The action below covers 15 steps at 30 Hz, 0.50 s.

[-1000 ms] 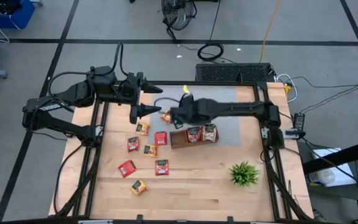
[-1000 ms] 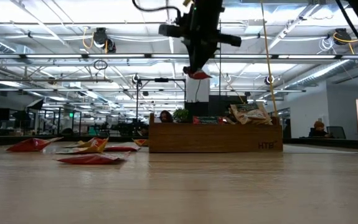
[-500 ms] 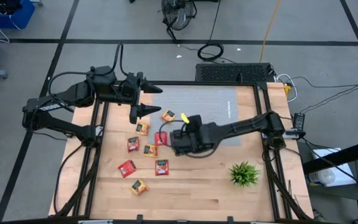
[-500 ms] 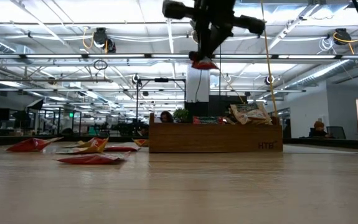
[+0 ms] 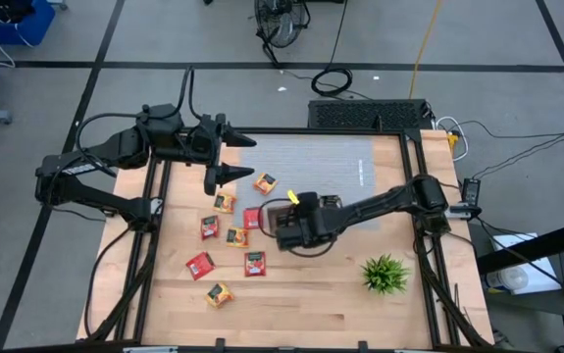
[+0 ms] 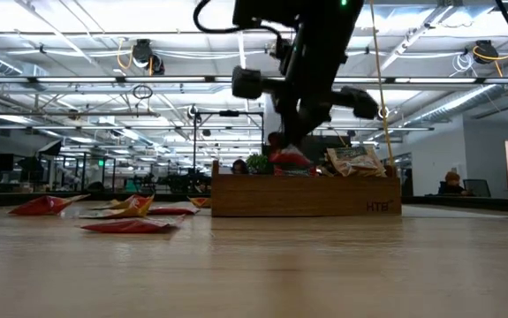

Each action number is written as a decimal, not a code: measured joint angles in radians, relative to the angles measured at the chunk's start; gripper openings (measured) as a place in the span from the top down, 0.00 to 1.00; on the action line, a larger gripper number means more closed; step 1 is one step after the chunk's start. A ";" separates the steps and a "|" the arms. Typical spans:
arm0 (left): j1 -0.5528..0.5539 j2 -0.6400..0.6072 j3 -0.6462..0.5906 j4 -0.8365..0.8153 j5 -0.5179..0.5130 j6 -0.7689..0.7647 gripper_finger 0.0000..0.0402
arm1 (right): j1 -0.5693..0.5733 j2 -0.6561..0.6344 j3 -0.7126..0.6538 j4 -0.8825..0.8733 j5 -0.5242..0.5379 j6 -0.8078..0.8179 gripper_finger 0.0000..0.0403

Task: Pick & Place Tea
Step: Put the red tea bag into the middle section of the wooden organizer

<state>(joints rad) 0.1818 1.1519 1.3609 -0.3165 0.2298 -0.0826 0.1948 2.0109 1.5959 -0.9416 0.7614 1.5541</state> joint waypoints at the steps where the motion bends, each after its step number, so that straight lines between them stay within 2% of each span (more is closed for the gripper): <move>1: 0.000 0.000 0.000 0.000 0.000 0.000 0.13 | -0.008 0.000 -0.016 0.027 0.000 -0.016 1.00; 8: 0.000 0.000 0.000 0.000 0.000 0.000 0.13 | -0.037 0.000 -0.066 0.078 -0.006 -0.065 1.00; 15: 0.000 0.000 0.000 0.000 -0.001 0.000 0.13 | -0.045 0.012 -0.073 0.105 -0.055 -0.125 1.00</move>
<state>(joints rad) 0.1818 1.1519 1.3609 -0.3164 0.2293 -0.0830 0.1501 2.0227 1.5230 -0.8365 0.7059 1.4295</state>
